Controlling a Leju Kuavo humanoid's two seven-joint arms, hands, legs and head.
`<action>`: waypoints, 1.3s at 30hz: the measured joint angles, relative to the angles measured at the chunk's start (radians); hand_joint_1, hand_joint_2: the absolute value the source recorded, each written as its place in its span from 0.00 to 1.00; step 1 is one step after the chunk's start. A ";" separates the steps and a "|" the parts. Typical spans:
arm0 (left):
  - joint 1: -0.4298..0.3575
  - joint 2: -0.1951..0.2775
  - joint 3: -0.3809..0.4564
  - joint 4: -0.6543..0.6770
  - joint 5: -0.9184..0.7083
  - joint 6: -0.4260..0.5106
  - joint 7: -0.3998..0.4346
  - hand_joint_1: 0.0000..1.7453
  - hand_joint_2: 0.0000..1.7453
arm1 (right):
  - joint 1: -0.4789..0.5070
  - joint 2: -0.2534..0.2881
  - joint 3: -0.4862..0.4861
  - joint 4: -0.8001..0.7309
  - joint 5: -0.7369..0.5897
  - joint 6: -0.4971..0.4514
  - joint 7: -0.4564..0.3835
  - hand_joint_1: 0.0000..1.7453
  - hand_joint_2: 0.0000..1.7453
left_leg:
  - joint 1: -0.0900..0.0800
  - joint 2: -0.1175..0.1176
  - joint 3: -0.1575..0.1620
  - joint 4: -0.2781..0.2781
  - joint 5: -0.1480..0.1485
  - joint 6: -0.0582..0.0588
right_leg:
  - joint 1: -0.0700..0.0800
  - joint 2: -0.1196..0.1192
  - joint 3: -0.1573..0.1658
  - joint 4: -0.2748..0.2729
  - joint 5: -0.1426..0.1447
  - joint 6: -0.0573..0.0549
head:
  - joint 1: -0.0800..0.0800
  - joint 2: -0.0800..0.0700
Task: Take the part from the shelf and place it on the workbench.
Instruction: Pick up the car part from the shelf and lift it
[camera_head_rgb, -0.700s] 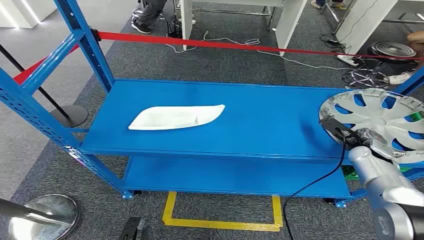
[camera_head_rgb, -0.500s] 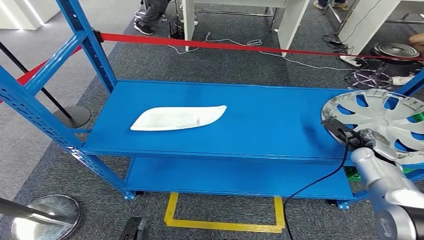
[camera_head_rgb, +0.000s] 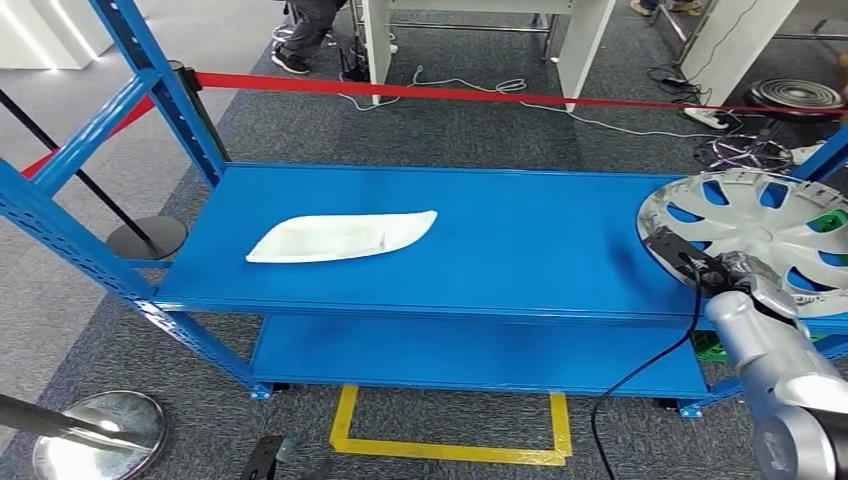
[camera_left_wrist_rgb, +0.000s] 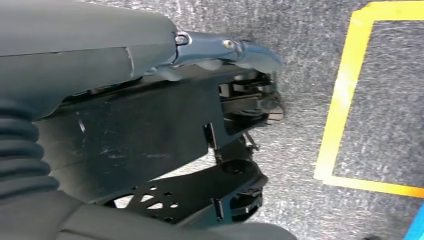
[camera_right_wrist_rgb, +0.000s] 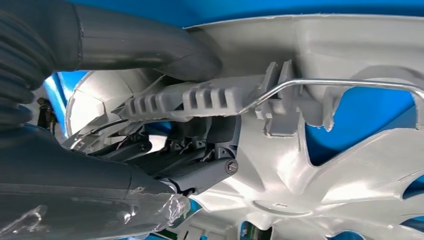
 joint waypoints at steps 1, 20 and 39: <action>0.000 -0.001 0.000 0.000 0.002 0.001 0.004 0.00 1.00 | -0.002 0.001 -0.001 0.000 0.001 -0.001 0.000 1.00 1.00 | 0.004 0.000 0.032 -0.064 0.026 -0.006 | -0.002 0.001 -0.004 0.006 -0.001 0.009 | -0.001 0.000; 0.001 -0.004 0.002 0.000 -0.012 0.024 0.003 0.00 1.00 | 0.005 0.004 -0.013 -0.001 0.002 -0.010 -0.026 1.00 1.00 | -0.001 -0.005 0.078 -0.158 0.048 0.029 | 0.013 0.009 -0.003 0.024 -0.025 0.016 | 0.016 0.000; 0.020 0.002 0.024 0.000 0.014 0.036 -0.060 0.00 1.00 | 0.160 0.174 -0.022 -0.342 -0.287 -0.293 -0.291 1.00 1.00 | -0.009 0.000 0.044 -0.155 0.062 0.041 | 0.003 0.009 -0.042 0.023 -0.001 0.030 | 0.017 0.000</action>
